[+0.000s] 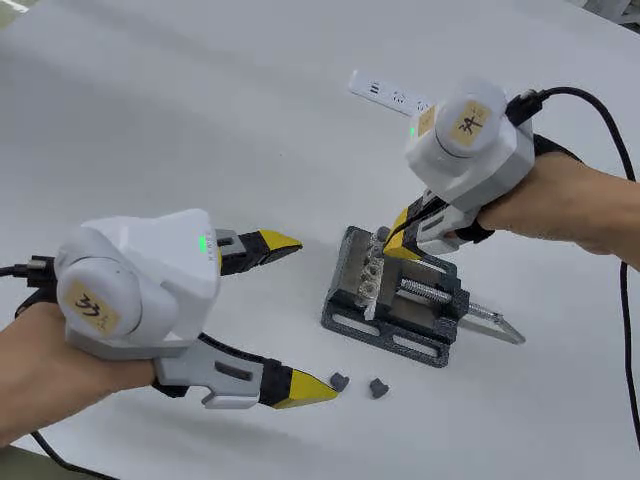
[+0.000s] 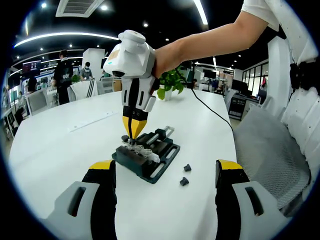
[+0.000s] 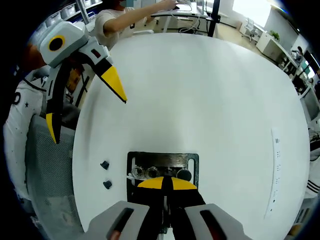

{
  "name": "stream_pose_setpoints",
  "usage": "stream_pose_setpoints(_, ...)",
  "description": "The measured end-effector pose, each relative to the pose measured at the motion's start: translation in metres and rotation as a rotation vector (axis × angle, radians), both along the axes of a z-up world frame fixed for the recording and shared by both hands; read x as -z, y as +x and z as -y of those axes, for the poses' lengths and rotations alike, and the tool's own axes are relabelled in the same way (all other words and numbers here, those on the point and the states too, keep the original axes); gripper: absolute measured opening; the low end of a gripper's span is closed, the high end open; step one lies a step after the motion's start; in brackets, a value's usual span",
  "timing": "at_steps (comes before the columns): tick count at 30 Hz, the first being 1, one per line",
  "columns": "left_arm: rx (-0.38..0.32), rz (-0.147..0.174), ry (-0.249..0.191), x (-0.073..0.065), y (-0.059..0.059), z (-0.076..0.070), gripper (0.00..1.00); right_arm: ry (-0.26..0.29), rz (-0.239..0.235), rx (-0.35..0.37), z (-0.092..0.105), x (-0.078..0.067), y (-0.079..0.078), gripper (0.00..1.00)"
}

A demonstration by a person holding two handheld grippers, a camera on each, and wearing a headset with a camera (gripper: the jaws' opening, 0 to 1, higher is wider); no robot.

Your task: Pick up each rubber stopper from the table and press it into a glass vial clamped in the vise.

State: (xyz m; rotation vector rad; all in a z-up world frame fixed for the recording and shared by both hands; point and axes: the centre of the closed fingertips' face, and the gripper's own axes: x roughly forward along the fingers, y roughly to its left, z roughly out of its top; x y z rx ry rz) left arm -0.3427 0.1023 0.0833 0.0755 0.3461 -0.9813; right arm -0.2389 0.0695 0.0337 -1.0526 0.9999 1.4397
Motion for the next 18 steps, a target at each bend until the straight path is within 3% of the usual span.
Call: stream_pose_setpoints(18, -0.004, -0.001, -0.006, 0.0004, 0.0007, 0.0001, 0.80, 0.006, 0.010, -0.030, -0.0073, -0.0005, 0.0016, 0.00)
